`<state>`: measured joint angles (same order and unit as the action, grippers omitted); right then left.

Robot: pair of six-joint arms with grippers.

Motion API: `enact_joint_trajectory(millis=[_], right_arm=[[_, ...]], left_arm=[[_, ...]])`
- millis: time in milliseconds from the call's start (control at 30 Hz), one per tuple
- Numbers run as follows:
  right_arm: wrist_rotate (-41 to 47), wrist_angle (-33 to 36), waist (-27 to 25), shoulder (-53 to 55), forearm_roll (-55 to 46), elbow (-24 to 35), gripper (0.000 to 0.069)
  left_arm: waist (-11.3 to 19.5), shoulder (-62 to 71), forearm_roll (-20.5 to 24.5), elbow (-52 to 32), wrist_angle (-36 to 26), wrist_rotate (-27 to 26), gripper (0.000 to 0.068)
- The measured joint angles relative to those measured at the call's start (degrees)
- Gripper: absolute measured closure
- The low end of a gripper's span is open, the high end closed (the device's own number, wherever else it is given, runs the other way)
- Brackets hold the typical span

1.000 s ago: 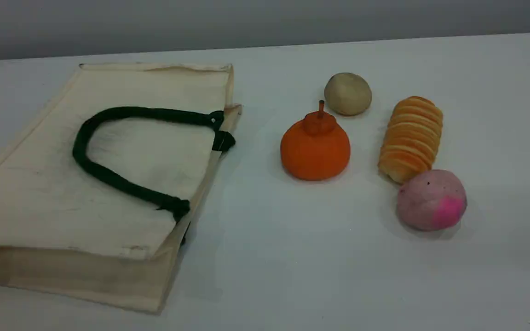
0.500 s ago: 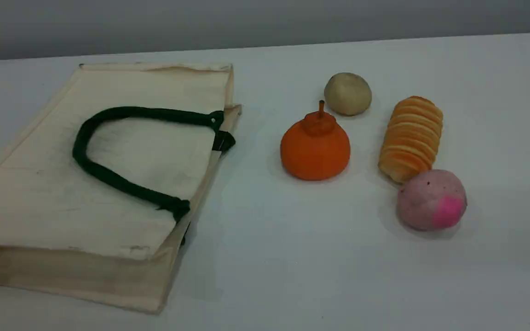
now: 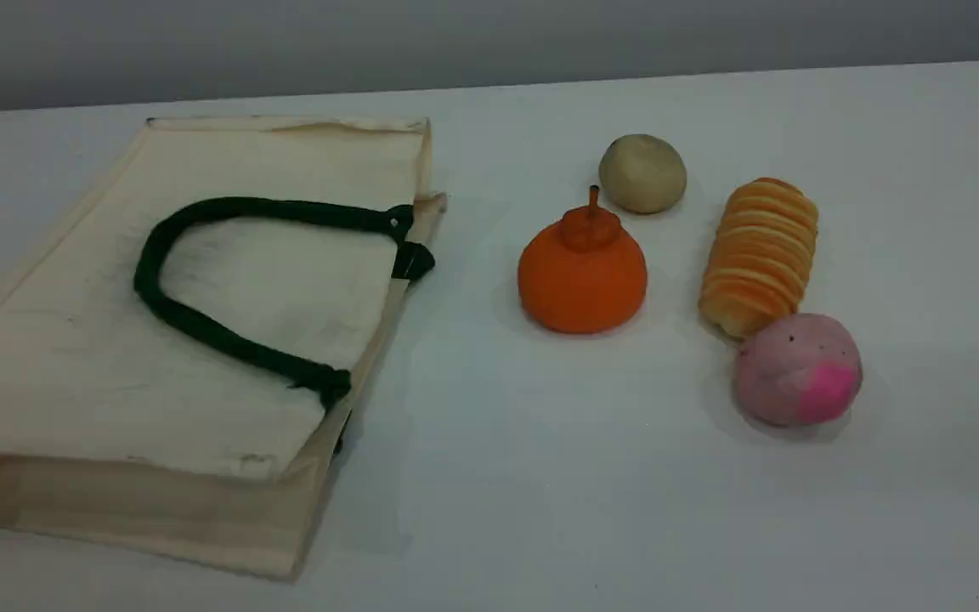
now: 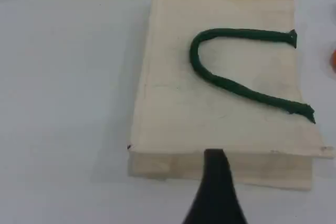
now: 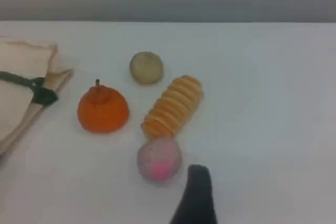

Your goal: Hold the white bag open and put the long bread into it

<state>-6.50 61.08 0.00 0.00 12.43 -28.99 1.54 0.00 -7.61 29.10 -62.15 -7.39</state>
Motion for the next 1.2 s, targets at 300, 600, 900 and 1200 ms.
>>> enact_joint_trajectory(millis=[300, 600, 900, 1200], right_arm=[[0.0, -0.1, 0.0, 0.0, 0.8, 0.0, 0.0127], [1.6, -1.5, 0.0, 0.3, 1.9, -0.6, 0.0127], [-6.0, -10.5, 0.0, 15.9, 10.5, -4.2, 0.0127], [-15.0, -22.4, 0.0, 34.2, 17.8, -4.6, 0.0127]], left_arm=[[-1.4, 0.0, 0.0, 0.0, 0.2, 0.0, 0.0188], [-2.3, 1.6, 0.2, 1.6, 0.0, 2.1, 0.0188], [-2.3, 19.3, 0.1, 9.8, 4.8, 4.3, 0.0188], [-2.3, 40.6, 0.3, 14.0, 11.9, 5.5, 0.0195]])
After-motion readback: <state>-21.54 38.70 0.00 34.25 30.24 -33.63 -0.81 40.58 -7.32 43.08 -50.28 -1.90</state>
